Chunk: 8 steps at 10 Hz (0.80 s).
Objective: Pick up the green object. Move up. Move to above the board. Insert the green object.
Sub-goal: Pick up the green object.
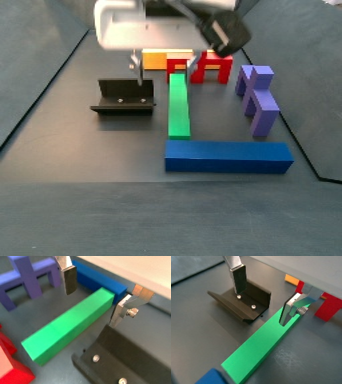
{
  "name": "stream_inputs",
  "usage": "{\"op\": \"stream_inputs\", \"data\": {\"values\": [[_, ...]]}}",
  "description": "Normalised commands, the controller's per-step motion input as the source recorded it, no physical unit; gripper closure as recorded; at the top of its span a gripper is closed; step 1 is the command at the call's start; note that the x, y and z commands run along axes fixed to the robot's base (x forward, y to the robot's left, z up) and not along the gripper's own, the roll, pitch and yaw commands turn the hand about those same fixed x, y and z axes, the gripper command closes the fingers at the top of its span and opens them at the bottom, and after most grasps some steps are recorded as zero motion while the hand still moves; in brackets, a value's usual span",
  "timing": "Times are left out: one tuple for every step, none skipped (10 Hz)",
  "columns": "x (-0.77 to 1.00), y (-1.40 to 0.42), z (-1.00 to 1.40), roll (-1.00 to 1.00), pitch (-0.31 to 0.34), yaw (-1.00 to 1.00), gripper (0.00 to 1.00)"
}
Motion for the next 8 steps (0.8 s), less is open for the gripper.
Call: {"op": "stream_inputs", "data": {"values": [[-0.28, -0.21, -0.68, 0.06, -0.14, -0.01, 0.0], [-0.23, -0.04, -0.6, 0.01, -0.147, 0.0, 0.0], [-0.21, 0.0, -0.43, 0.0, -0.1, -0.05, 0.0], [-0.22, 0.09, -0.1, 0.0, -0.011, -0.15, 0.0], [-0.11, 0.15, 0.0, -0.02, 0.0, -0.2, 0.0], [0.0, 0.17, 0.0, -0.06, 0.0, -0.1, 0.0], [-0.03, 0.18, -0.02, -0.06, 0.0, -0.09, 0.0], [-0.13, 0.13, -0.13, -0.04, -0.036, -0.05, 0.0]]}}
